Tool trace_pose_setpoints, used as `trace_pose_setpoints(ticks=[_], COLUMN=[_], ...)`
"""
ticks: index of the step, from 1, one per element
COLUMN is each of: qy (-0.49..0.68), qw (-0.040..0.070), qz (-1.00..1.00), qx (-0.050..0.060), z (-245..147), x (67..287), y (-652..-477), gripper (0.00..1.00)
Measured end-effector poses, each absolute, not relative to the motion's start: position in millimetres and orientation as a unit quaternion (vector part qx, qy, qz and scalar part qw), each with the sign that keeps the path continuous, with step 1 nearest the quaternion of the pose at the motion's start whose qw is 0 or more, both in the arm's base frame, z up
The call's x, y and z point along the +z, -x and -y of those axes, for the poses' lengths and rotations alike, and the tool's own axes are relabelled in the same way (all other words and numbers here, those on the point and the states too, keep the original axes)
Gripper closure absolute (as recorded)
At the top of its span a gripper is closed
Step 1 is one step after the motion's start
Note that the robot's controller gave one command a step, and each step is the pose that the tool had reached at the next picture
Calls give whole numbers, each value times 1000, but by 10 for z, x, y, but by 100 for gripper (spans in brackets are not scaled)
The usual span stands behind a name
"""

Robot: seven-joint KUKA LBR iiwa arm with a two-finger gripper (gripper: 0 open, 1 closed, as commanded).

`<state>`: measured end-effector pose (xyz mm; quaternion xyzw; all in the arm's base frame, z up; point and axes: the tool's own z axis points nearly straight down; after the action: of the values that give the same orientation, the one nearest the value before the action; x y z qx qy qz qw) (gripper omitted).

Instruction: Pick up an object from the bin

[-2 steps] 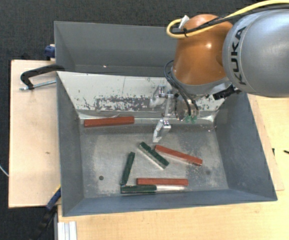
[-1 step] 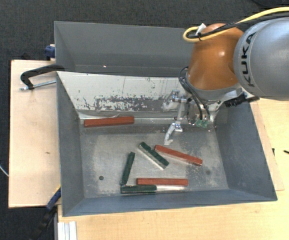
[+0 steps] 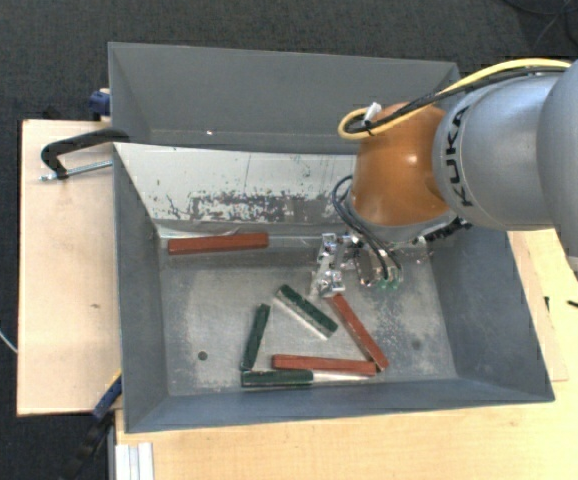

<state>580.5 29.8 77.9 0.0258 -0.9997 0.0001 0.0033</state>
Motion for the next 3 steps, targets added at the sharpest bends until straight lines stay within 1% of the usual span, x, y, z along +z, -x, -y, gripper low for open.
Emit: trace_pose_setpoints(ticks=[1,2,3], qy=[-25,-25,-63], qw=[-9,-9,-7], qz=[1000,1000,998], qx=[-1,-1,2], z=[-306,-306,-641], x=[759,758,751], y=[-5843,-5842,-5560], gripper=[0,0,0])
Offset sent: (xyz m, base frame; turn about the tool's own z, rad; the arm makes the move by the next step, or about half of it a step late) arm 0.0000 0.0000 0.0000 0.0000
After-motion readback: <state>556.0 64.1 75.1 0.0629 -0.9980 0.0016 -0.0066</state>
